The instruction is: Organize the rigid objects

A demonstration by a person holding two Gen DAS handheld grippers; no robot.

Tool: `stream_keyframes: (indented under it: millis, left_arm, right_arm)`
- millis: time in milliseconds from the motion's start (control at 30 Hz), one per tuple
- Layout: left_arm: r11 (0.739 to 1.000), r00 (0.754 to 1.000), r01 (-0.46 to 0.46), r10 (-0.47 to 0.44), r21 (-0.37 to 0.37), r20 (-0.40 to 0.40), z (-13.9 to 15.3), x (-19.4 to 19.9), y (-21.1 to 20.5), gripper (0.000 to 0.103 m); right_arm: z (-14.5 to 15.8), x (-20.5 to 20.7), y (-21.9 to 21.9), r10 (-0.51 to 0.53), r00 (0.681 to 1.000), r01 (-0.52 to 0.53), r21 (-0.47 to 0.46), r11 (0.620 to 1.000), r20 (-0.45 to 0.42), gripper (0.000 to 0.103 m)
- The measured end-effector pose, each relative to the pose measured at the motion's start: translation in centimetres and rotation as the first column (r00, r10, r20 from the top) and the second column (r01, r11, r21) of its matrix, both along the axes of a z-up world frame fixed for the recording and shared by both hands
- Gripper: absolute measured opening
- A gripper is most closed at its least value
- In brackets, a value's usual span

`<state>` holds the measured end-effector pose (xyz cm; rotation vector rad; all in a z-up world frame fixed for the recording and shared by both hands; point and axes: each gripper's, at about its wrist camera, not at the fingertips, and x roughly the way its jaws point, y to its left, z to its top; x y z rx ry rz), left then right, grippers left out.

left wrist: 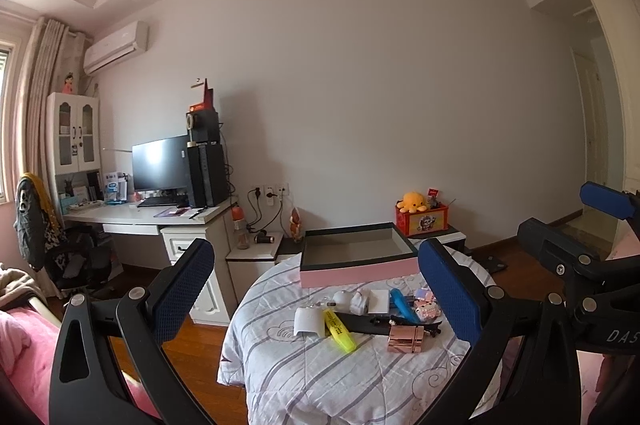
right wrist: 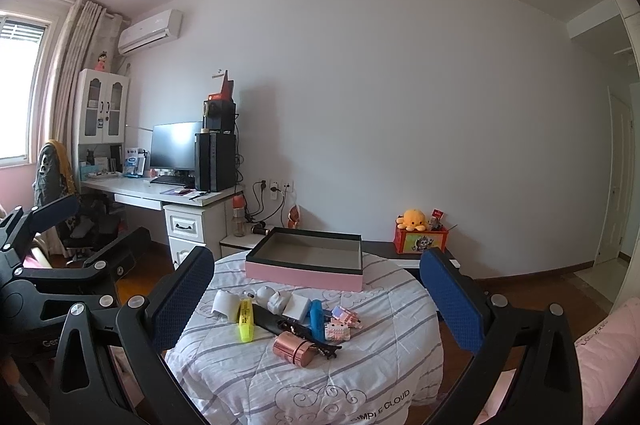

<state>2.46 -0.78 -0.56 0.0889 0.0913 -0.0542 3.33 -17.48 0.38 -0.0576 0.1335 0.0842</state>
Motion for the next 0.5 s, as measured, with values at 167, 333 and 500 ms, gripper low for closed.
stream_keyframes:
  millis: [167,333,500]
  left_arm:
    - [1.000,1.000,0.011,-0.011,0.004,-0.009,-0.4,2.5,-0.6,0.103]
    - [1.000,0.999,0.022,-0.022,-0.001,-0.047,-1.8,5.6,-0.8,0.103]
    - [1.000,0.995,0.020,-0.022,-0.018,-0.101,-4.0,8.9,-1.1,0.103]
  right_arm:
    - [-0.7,2.1,-0.5,-0.003,1.000,0.003,0.005,1.000,-0.016,0.103]
    - [-2.0,4.6,-1.0,0.000,0.999,0.001,0.021,1.000,-0.051,0.103]
    - [-3.8,7.5,-1.3,0.005,0.995,-0.002,0.035,0.999,-0.099,0.103]
